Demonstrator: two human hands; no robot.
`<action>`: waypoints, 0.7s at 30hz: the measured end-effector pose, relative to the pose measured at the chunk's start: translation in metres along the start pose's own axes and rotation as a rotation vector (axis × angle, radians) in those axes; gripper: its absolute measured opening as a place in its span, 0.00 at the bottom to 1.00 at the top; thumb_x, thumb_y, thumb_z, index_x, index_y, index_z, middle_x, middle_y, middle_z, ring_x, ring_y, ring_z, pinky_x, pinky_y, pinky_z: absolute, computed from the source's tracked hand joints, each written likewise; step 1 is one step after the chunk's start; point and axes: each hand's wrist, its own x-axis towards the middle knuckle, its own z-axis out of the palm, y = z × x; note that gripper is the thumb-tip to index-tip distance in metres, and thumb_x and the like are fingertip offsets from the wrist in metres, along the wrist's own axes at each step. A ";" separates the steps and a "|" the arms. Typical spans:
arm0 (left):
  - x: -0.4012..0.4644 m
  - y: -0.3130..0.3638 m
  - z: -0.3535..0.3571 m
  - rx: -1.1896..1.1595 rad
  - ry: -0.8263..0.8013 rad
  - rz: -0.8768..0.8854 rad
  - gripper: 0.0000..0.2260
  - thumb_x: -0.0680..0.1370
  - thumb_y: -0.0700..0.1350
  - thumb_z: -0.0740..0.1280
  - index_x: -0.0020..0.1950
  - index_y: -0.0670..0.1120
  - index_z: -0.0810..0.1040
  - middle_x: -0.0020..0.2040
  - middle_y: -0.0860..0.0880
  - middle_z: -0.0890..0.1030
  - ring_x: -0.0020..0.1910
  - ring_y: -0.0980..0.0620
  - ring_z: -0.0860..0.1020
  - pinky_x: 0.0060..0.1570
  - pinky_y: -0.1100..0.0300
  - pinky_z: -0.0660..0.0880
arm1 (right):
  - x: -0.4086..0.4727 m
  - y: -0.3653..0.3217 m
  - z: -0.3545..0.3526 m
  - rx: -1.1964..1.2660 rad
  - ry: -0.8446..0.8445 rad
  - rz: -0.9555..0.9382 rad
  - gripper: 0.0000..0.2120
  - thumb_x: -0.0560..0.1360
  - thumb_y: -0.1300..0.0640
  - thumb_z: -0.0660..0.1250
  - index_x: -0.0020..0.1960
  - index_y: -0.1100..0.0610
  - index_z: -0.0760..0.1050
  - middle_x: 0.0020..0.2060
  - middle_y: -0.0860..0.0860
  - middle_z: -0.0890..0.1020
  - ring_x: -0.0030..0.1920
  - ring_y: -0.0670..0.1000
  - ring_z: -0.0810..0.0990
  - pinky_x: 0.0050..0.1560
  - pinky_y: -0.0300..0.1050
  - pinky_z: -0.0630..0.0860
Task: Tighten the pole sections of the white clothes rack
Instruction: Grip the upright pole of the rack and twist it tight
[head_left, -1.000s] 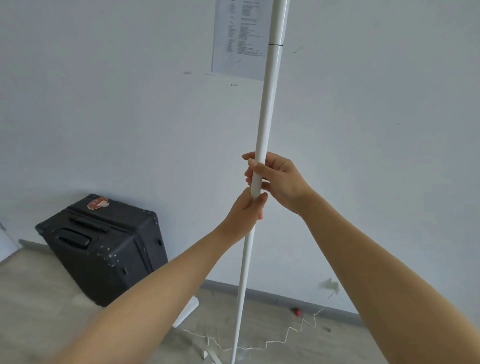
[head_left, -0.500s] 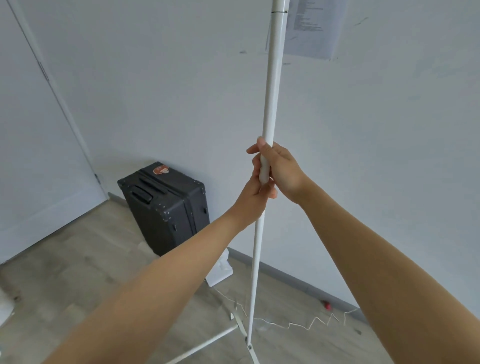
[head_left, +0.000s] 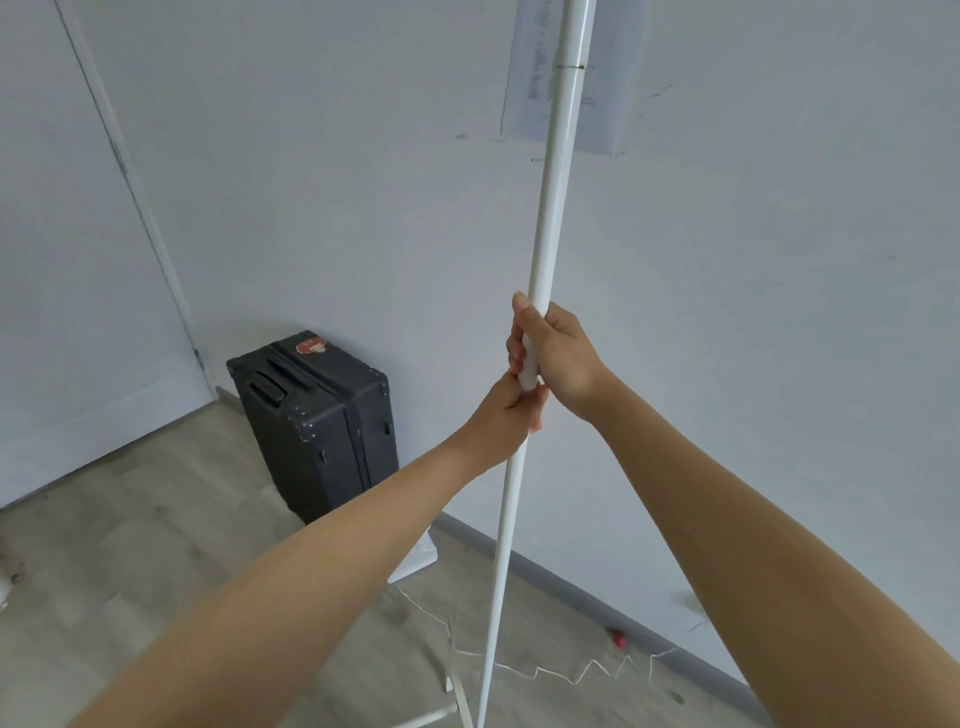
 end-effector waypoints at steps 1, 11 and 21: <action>-0.001 0.003 0.013 -0.005 0.008 -0.011 0.14 0.79 0.39 0.53 0.34 0.46 0.65 0.33 0.47 0.68 0.36 0.54 0.67 0.31 0.80 0.65 | -0.005 0.000 -0.012 -0.001 -0.015 0.005 0.18 0.78 0.48 0.55 0.34 0.57 0.63 0.28 0.52 0.70 0.29 0.50 0.70 0.37 0.42 0.72; -0.017 0.023 0.084 -0.039 0.032 -0.082 0.14 0.79 0.38 0.54 0.33 0.46 0.67 0.33 0.48 0.68 0.36 0.55 0.68 0.31 0.81 0.67 | -0.052 -0.001 -0.074 -0.009 -0.064 0.003 0.18 0.79 0.49 0.55 0.33 0.57 0.63 0.28 0.52 0.70 0.28 0.49 0.70 0.35 0.39 0.72; -0.039 0.033 0.114 -0.069 -0.027 -0.107 0.15 0.78 0.38 0.54 0.32 0.47 0.67 0.32 0.48 0.68 0.35 0.53 0.67 0.40 0.71 0.70 | -0.094 -0.009 -0.091 0.024 0.005 0.011 0.18 0.79 0.50 0.55 0.33 0.57 0.62 0.27 0.52 0.69 0.28 0.50 0.68 0.33 0.38 0.71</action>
